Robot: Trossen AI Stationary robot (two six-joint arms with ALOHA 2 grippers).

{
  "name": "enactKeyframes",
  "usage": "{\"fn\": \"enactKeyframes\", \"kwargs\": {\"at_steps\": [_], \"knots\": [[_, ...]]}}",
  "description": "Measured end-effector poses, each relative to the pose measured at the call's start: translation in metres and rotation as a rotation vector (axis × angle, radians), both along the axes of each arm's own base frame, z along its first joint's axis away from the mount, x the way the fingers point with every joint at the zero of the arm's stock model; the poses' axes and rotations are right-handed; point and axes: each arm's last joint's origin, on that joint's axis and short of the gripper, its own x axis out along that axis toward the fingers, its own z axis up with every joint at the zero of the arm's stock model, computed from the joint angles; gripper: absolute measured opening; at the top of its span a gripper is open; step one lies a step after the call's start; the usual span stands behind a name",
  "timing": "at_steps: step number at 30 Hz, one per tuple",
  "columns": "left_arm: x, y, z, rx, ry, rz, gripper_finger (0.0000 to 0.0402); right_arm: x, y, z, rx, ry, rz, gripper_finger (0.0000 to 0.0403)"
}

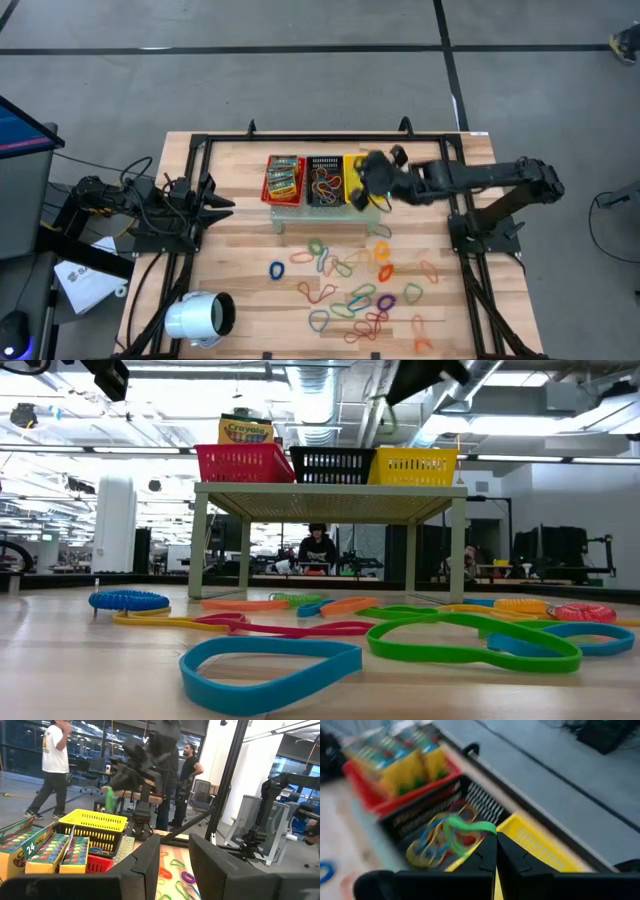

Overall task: Pick & Place Office Desk Supplies
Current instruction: Put the green rubber band into the black bin on the shelf

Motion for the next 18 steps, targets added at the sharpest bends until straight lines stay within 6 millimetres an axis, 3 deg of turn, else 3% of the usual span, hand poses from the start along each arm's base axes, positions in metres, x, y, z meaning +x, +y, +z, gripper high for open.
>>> {"fn": "enactKeyframes", "kwargs": {"at_steps": [7,18], "knots": [[0.000,0.000,0.000,0.000,0.000,0.000,0.0099,0.017,-0.028,0.002,0.046,-0.070,0.056,0.0000],[0.000,0.000,0.002,-0.004,-0.016,0.000,0.0099,0.050,-0.039,-0.039,0.057,0.054,0.059,0.0015]]}}
